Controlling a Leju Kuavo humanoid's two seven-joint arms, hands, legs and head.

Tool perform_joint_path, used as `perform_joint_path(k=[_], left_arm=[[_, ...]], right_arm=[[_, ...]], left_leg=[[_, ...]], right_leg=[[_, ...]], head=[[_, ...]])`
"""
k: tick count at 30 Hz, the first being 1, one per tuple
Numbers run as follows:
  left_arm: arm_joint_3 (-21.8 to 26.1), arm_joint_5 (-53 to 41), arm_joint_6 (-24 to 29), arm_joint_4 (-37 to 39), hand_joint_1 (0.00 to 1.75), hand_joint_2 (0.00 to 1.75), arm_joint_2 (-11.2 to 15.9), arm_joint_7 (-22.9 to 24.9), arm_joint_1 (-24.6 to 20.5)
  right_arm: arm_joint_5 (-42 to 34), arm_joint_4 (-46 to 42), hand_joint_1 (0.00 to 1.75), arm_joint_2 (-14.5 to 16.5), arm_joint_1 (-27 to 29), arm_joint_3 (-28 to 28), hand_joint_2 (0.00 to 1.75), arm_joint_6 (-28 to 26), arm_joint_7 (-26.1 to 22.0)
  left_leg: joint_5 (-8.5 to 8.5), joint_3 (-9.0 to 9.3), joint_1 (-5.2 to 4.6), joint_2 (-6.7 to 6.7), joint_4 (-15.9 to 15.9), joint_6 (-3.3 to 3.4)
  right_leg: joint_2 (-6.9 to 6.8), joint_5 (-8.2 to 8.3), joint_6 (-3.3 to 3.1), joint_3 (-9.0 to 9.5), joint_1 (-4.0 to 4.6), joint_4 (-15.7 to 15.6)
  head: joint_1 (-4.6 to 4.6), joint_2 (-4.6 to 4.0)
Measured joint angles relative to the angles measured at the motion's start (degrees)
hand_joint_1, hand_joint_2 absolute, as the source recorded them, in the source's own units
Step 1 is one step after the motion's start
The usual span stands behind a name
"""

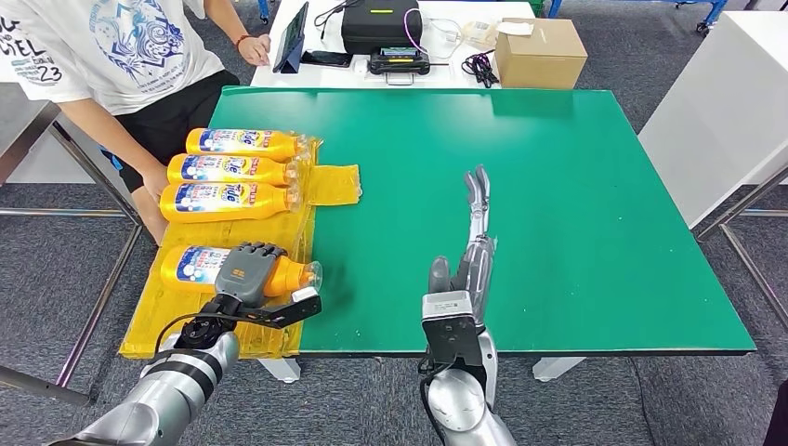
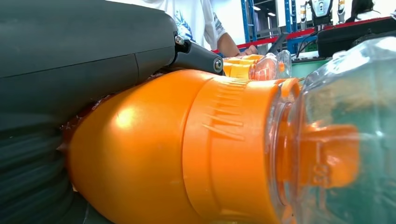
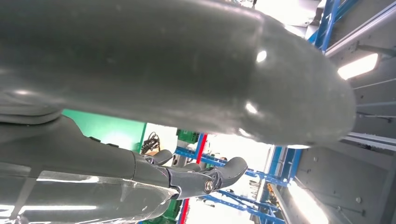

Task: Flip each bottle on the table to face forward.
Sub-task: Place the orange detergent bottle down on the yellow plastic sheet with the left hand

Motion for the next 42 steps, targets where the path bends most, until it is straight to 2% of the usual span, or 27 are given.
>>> perform_joint_path(k=[15,16,19,20,22,26,29,32,37,42], left_arm=[[0.0,0.5,0.0,0.2,1.72,1.75,0.2,0.0,-0.1],[0.1,1.0,-0.1,0.2,1.37,1.75,0.2,0.0,-0.1],[0.8,5.0,-2.6,0.3,0.08,1.75,0.2,-1.7,-0.3],[1.5,7.5,-4.6,0.3,0.0,1.75,0.2,-3.1,-0.6],[3.2,12.9,-10.6,0.3,0.0,1.75,0.1,-6.2,-1.1],[6.1,20.6,-22.0,0.3,0.0,0.0,0.1,-10.2,-2.1],[7.7,25.4,-28.6,0.3,0.0,0.0,0.1,-12.5,-2.3],[8.6,28.4,-32.7,0.3,0.0,0.0,0.2,-13.5,-2.5],[9.2,33.3,-37.2,0.3,0.0,0.0,0.7,-15.0,-2.8],[9.3,35.7,-38.9,0.3,0.0,0.0,1.0,-15.6,-2.7]], right_arm=[[0.0,0.2,0.0,0.0,-0.1,0.0,0.0,0.1,0.1],[0.1,0.3,0.0,0.0,-0.1,0.0,0.0,0.1,0.2],[0.3,0.4,0.0,0.0,-0.1,0.2,0.0,0.4,0.3],[0.4,0.4,0.0,0.0,-0.1,0.3,0.0,0.5,0.3],[0.6,0.6,0.0,0.0,-0.1,0.4,0.0,0.9,0.5],[0.4,1.0,0.0,0.0,-0.1,0.4,0.0,1.7,0.8],[-0.5,1.9,0.0,0.0,-0.5,0.4,0.0,2.6,0.8],[-1.2,3.2,0.0,0.0,-1.0,0.3,0.0,2.9,0.7],[-1.6,4.8,0.0,0.0,-1.5,0.3,0.0,3.0,0.4],[-1.7,6.2,0.0,0.0,-1.9,0.3,0.0,3.0,0.3]], left_leg=[[0.0,0.01,0.0,0.0,0.0,0.0],[0.0,0.01,0.0,0.0,0.0,0.0],[0.0,0.01,0.0,0.0,0.0,0.0],[0.0,0.02,0.0,0.0,0.0,0.0],[0.0,0.06,0.0,0.0,0.0,0.0],[-0.04,0.21,-0.01,0.01,0.0,-0.03],[-0.05,0.33,0.0,-0.06,0.0,-0.04],[-0.08,0.59,0.0,-0.15,0.0,-0.04],[-0.08,0.78,-0.02,-0.25,0.0,-0.03],[-0.07,0.82,-0.04,-0.29,0.0,-0.02]], right_leg=[[0.0,0.0,0.0,0.0,0.0,0.0],[0.0,0.0,0.0,0.0,0.0,0.0],[0.0,0.0,0.0,0.0,0.0,0.0],[0.0,0.0,0.0,0.01,0.0,0.0],[0.0,0.0,0.0,0.05,0.0,0.0],[0.01,-0.01,-0.01,0.19,0.0,0.0],[-0.04,-0.08,0.0,0.36,0.0,0.0],[-0.08,-0.2,0.01,0.66,-0.01,0.0],[-0.12,-0.24,-0.02,0.86,-0.03,0.0],[-0.14,-0.19,0.07,0.92,-0.06,0.0]], head=[[0.0,0.0],[0.0,0.0],[-0.01,0.0],[-0.01,0.0],[-0.01,0.0],[-0.03,0.0],[-0.03,0.0],[-0.02,0.0],[-0.02,0.0],[-0.02,0.0]])
